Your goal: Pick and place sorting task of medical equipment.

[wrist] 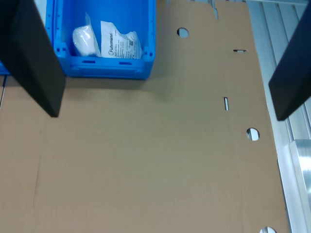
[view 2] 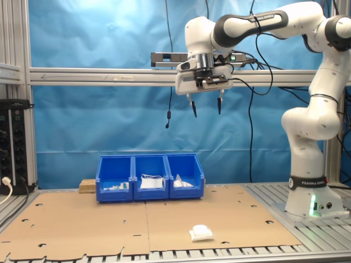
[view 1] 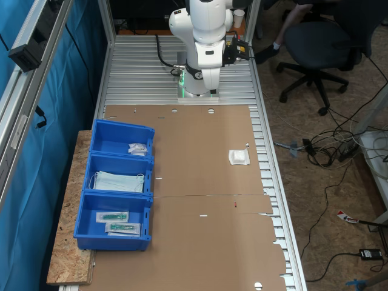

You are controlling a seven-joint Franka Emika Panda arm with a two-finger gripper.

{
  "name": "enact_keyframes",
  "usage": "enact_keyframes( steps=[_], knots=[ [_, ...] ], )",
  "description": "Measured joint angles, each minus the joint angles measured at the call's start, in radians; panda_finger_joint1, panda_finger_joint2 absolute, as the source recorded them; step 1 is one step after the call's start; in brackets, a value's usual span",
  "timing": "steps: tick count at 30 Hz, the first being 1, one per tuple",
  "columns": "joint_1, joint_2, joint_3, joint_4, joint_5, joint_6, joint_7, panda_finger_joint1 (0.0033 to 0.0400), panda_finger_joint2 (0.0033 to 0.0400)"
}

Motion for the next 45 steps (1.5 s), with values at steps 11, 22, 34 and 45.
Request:
enact_keyframes(
  steps=[11, 22, 34, 45],
  knots=[
    [-0.081, 0.040, 0.127, 0.011, 0.000, 0.022, 0.000, 0.0400, 0.0400],
    [-0.285, 0.094, 0.403, 0.014, 0.000, 0.064, 0.000, 0.0400, 0.0400],
    [-0.367, 0.165, 0.559, 0.013, 0.000, 0.184, 0.000, 0.0400, 0.0400],
    [-0.387, 0.219, 0.592, -0.026, 0.000, 0.326, 0.000, 0.0400, 0.0400]
  ],
)
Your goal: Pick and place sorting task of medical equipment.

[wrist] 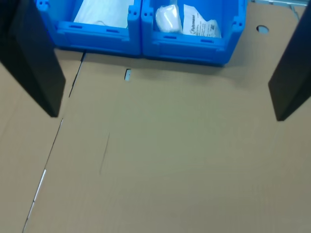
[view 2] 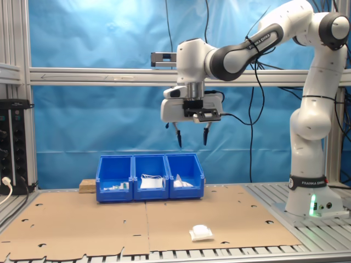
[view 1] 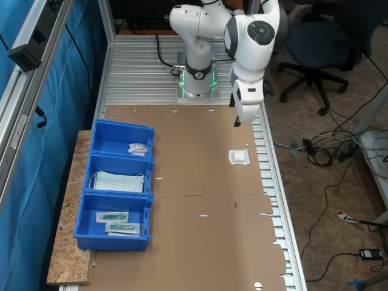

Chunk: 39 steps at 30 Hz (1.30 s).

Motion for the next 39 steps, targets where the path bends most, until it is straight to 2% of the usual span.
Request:
enact_keyframes(
  steps=[3, 4, 10, 19, 29, 39],
  knots=[
    [-0.004, 0.015, 0.005, -0.029, 0.000, 0.053, 0.000, 0.0400, 0.0400],
    [-0.005, 0.025, 0.007, -0.055, 0.000, 0.092, 0.000, 0.0400, 0.0400],
    [-0.009, 0.046, 0.010, -0.148, 0.000, 0.206, 0.000, 0.0400, 0.0400],
    [-0.002, 0.067, 0.011, -0.258, 0.000, 0.319, 0.000, 0.0400, 0.0400],
    [0.038, 0.110, 0.015, -0.296, 0.000, 0.421, 0.000, 0.0400, 0.0400],
    [0.065, 0.238, 0.021, -0.298, 0.000, 0.551, 0.000, 0.0400, 0.0400]
  ],
)
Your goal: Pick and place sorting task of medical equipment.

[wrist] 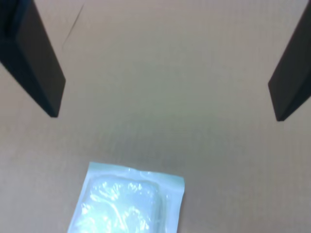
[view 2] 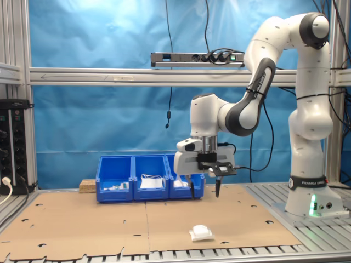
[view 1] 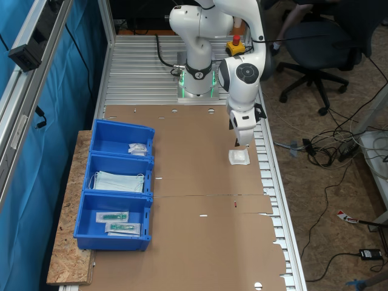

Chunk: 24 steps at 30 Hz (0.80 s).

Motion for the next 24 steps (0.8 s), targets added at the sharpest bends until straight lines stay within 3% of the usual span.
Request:
enact_keyframes(
  steps=[14, 24],
  knots=[
    [0.007, 0.204, 0.001, 0.025, 0.000, 0.126, 0.000, 0.0400, 0.0400],
    [0.007, 0.272, 0.001, 0.042, 0.000, 0.191, 0.000, 0.0400, 0.0400]
  ],
)
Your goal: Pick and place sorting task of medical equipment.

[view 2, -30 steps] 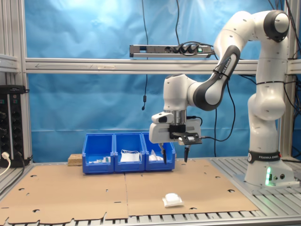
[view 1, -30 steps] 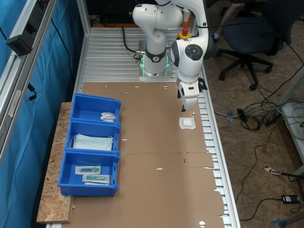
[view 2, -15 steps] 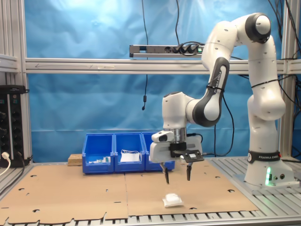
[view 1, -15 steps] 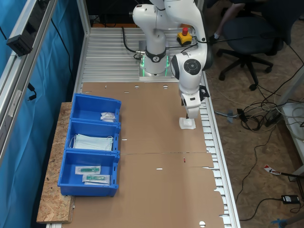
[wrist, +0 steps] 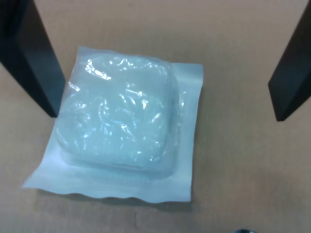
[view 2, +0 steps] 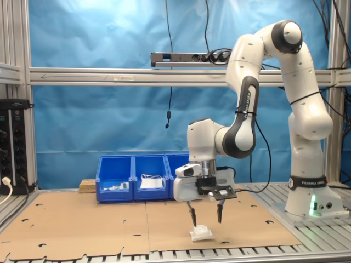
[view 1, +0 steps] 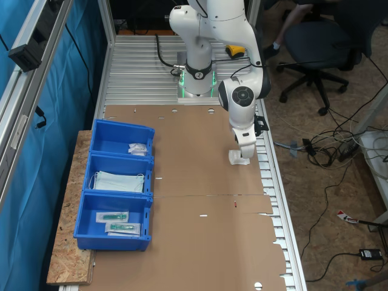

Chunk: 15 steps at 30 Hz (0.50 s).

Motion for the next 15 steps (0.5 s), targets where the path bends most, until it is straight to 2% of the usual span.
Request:
enact_keyframes(
  steps=[15],
  knots=[
    [0.005, 0.066, -0.006, 0.029, 0.000, 0.086, 0.000, 0.0400, 0.0400]
  ],
)
